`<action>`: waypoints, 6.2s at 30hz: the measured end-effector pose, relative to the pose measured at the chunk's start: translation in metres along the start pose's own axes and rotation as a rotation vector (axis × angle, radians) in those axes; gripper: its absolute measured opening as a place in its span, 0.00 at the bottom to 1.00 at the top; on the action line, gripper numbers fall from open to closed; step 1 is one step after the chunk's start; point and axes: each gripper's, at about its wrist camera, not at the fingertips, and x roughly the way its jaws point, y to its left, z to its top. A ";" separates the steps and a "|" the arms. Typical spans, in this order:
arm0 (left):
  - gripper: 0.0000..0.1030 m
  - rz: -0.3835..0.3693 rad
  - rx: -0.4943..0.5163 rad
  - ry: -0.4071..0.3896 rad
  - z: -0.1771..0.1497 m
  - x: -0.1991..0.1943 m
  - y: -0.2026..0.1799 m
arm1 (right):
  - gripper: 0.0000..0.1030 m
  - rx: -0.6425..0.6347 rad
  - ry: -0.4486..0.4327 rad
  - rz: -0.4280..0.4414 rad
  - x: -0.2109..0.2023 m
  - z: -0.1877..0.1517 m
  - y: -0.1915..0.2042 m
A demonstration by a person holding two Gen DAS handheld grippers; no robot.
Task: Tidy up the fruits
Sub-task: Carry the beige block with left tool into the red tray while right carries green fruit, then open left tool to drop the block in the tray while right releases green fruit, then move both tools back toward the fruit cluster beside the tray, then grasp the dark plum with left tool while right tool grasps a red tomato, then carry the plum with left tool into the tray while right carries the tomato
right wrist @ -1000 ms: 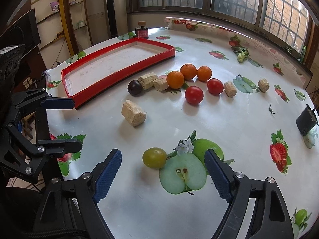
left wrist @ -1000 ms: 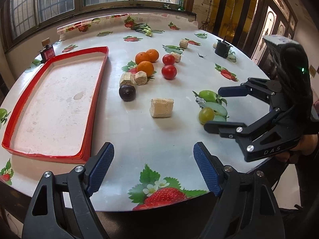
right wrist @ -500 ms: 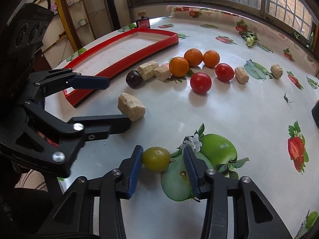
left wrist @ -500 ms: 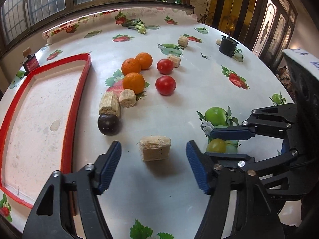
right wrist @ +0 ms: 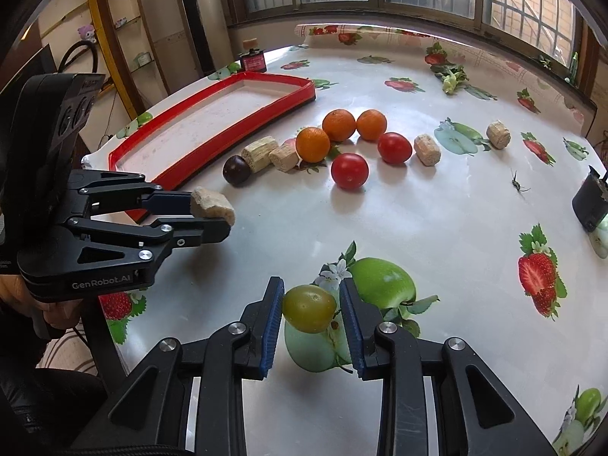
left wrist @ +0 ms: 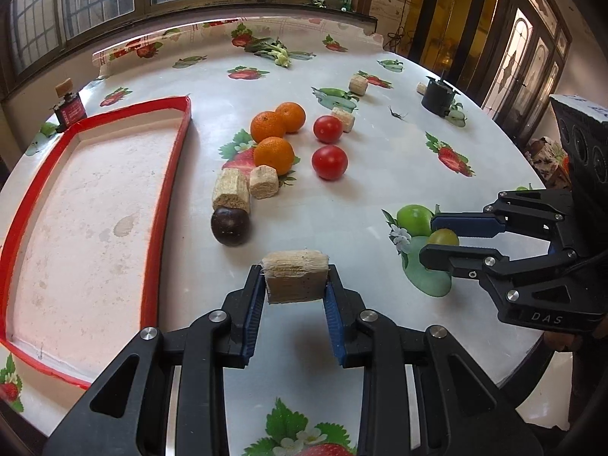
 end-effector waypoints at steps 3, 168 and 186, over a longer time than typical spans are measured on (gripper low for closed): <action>0.27 0.016 -0.018 -0.020 0.000 -0.011 0.009 | 0.30 -0.008 -0.014 0.003 -0.003 0.006 0.005; 0.35 0.112 -0.087 0.116 0.037 0.049 0.027 | 0.49 0.102 0.001 -0.010 0.080 0.077 -0.039; 0.22 0.077 -0.108 0.030 0.035 0.016 0.028 | 0.32 0.129 -0.046 -0.010 0.048 0.065 -0.037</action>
